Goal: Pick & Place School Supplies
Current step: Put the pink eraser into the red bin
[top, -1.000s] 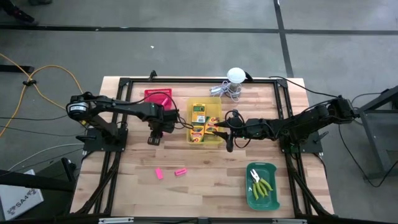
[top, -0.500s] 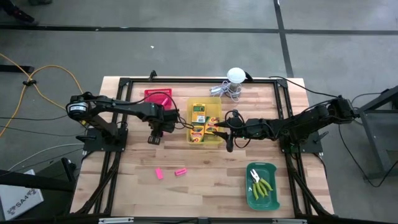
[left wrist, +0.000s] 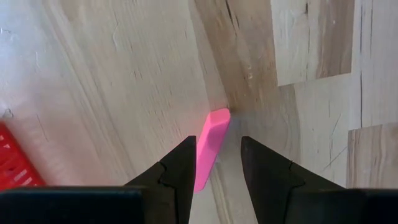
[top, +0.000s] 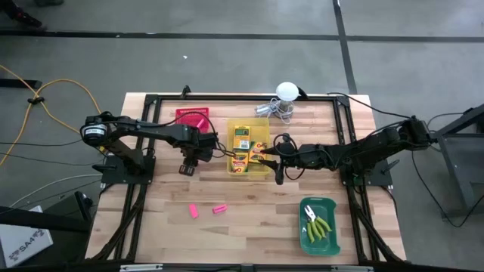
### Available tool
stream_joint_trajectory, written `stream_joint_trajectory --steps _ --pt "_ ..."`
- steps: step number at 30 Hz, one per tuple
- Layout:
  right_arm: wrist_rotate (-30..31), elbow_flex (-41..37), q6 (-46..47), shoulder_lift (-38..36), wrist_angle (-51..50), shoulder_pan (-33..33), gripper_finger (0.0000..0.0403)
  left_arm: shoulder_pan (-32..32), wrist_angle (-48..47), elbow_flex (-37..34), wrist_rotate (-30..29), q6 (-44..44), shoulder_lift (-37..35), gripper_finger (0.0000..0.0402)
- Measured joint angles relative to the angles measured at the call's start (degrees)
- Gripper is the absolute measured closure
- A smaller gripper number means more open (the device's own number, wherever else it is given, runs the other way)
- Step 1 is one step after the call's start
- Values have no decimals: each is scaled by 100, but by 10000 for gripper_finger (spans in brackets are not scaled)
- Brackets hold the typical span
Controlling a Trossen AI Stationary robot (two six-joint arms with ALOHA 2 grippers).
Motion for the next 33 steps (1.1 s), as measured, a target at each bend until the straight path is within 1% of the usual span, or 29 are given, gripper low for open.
stream_joint_trajectory --steps 15,25,33 --pt "0 0 0 0 0 0 247 0 335 -248 59 80 -2 279" --pt "0 0 0 0 0 0 247 0 338 -262 54 77 0 279" --pt "-58 -2 1 0 2 0 247 0 325 -262 -26 51 132 279"
